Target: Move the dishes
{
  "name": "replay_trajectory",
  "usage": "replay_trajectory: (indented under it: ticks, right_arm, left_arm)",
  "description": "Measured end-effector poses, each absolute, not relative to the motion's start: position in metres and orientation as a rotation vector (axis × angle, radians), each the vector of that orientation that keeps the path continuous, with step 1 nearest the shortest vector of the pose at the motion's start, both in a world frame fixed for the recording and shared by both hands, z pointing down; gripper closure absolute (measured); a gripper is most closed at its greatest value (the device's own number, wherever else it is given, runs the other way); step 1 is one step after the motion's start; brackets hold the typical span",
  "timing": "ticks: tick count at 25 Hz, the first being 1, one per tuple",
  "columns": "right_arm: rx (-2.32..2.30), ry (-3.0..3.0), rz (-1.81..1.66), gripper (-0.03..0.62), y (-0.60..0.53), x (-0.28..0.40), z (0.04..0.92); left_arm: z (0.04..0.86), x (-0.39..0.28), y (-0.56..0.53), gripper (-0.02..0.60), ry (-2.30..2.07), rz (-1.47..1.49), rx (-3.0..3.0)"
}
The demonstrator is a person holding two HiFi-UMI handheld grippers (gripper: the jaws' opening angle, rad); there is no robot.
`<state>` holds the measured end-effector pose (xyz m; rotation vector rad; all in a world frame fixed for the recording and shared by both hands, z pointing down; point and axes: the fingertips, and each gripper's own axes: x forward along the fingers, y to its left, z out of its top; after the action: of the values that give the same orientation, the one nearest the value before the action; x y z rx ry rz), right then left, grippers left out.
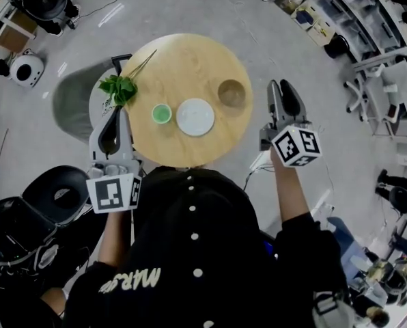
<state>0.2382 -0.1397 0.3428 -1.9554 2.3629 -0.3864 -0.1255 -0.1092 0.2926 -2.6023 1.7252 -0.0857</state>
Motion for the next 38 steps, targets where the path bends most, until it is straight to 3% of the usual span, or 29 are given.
replay_trajectory:
  ticks: [10, 28, 38]
  right_arm:
    - [-2.047, 2.273, -0.146, 0.603, -0.102, 0.257, 0.290]
    - [-2.081, 2.248, 0.181, 0.606, -0.055, 0.246, 0.241]
    - [-2.106, 2.259, 0.130, 0.603, -0.052, 0.246, 0.254]
  left_arm:
    - [0.284, -0.139, -0.111, 0.578, 1.750, -0.048, -2.560]
    - [0.251, -0.145, -0.104, 0.578, 1.730, -0.014, -2.507]
    - [0.238, -0.141, -0.097, 0.578, 1.700, 0.003, -2.475]
